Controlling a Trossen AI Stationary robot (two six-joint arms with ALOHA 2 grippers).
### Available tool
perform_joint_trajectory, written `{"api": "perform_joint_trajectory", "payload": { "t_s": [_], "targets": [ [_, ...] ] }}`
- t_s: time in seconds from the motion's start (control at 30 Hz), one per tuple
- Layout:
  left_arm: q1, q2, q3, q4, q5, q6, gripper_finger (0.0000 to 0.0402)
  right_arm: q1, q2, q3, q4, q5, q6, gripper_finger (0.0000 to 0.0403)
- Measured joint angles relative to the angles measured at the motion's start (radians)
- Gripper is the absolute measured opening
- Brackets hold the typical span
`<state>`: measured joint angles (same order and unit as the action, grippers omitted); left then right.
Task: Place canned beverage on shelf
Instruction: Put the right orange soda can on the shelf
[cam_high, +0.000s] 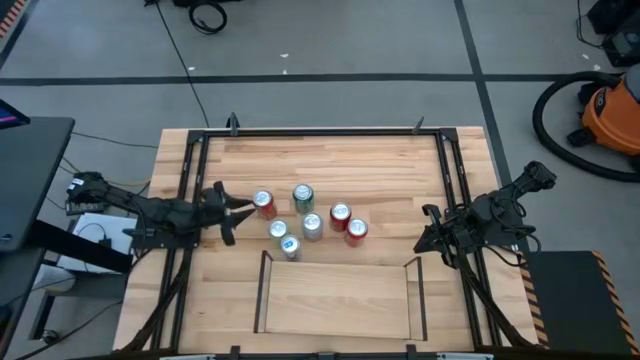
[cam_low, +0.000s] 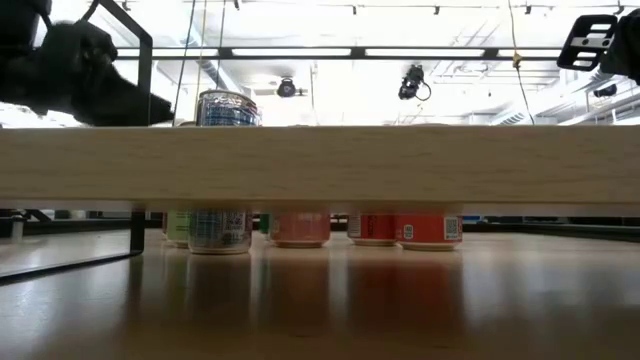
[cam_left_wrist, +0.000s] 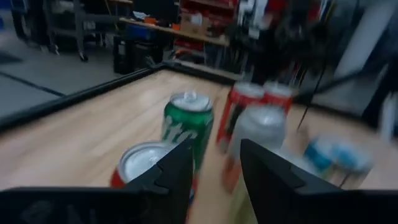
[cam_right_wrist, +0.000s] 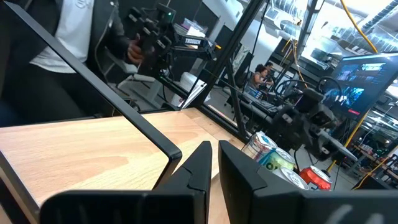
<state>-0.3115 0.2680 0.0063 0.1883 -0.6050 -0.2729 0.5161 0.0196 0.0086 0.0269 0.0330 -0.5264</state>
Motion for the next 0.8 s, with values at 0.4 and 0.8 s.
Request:
{"api": "perform_joint_trajectory", "payload": {
  "t_s": [0.4,0.8],
  "targets": [
    [0.0,0.0,0.0,0.082,-0.027,-0.114,0.0142,0.0,0.0,0.0,0.008,0.053,-0.174,0.0039],
    [-0.013,0.014,0.0,0.119,0.054,-0.331,0.0142,-0.001,0.0,0.0,0.067,0.011,-0.17,0.0039]
  ]
}}
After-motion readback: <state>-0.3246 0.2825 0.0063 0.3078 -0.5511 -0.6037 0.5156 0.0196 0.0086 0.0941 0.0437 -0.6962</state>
